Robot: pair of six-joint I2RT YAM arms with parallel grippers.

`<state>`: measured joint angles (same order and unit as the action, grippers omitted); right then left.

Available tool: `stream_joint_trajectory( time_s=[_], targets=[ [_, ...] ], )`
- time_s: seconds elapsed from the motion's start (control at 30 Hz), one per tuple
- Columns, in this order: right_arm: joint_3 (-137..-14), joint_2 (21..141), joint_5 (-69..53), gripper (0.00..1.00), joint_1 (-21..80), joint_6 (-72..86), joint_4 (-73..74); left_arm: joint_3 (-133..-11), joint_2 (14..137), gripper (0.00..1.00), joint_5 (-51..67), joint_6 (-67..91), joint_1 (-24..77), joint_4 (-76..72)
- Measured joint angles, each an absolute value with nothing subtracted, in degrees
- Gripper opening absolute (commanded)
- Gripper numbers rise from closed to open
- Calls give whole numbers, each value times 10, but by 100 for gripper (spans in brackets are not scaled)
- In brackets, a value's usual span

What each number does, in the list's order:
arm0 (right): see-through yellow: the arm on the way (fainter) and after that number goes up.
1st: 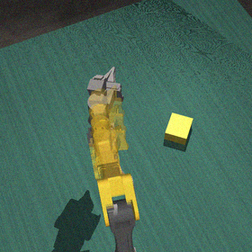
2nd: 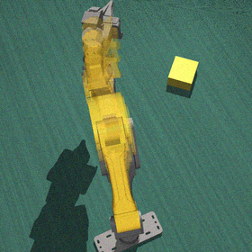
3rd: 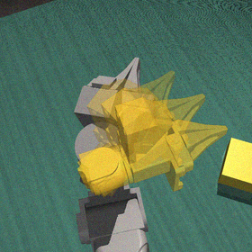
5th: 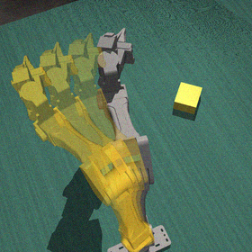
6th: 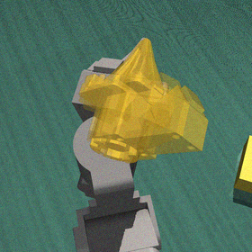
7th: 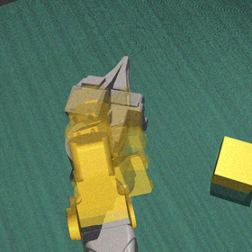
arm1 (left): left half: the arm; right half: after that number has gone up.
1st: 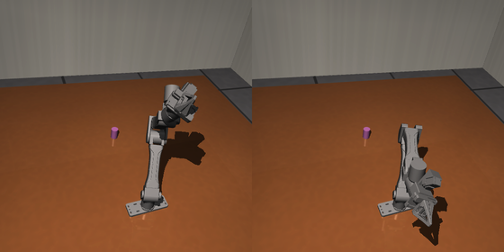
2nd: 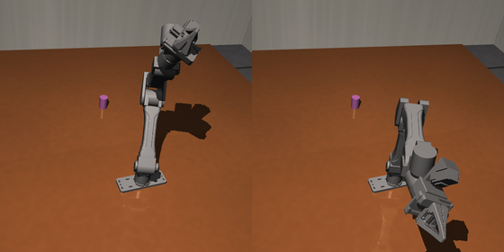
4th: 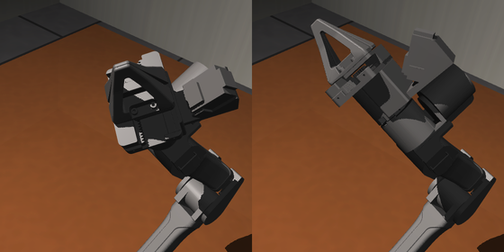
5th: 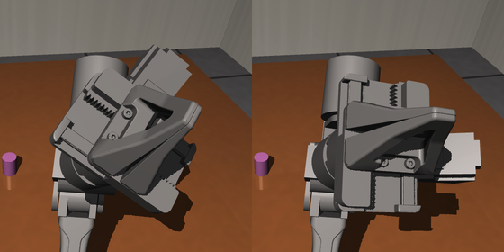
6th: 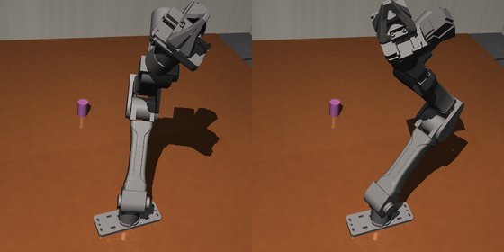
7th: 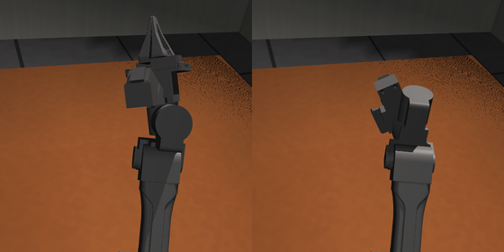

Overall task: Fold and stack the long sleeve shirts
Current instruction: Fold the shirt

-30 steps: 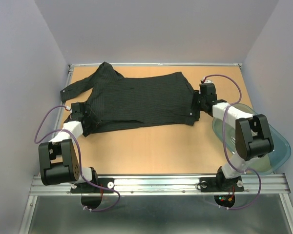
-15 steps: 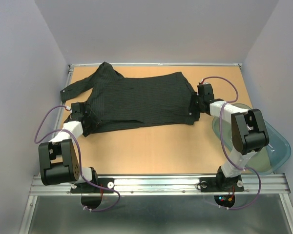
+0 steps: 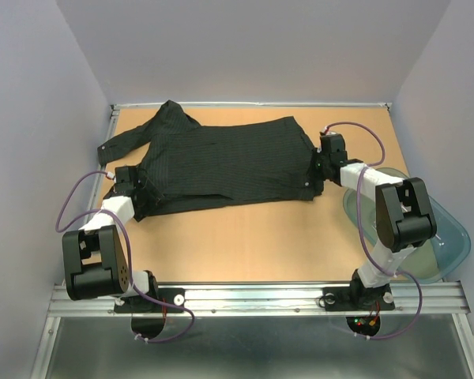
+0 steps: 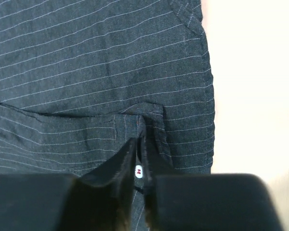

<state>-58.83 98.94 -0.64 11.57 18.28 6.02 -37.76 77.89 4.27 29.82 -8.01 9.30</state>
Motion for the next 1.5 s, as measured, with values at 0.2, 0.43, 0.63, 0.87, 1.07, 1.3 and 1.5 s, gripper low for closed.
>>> stream_joint_trajectory(
  time_s=[0.2, 0.43, 0.63, 0.87, 1.07, 1.3, 1.5],
  targets=[
    [-588, 989, 15, 1, 116, 164, 60, -378, 779, 75, 43, 298, -80, 93],
    [-595, 956, 11, 1, 116, 126, 71, -378, 779, 75, 43, 298, -80, 93],
    [-662, 933, -15, 1, 116, 94, 71, -378, 779, 75, 43, 298, -80, 93],
    [-691, 935, -35, 1, 116, 90, 64, -378, 779, 75, 43, 298, -80, 93],
    [-697, 973, -34, 1, 116, 92, 64, -377, 779, 75, 45, 299, -80, 93],
    [-697, 1018, 5, 11, 116, 100, 66, -377, 779, 75, 44, 300, -80, 93],
    [-699, 1028, 55, 55, 116, 103, 71, -377, 757, 76, 43, 300, -80, 100]
  ],
)
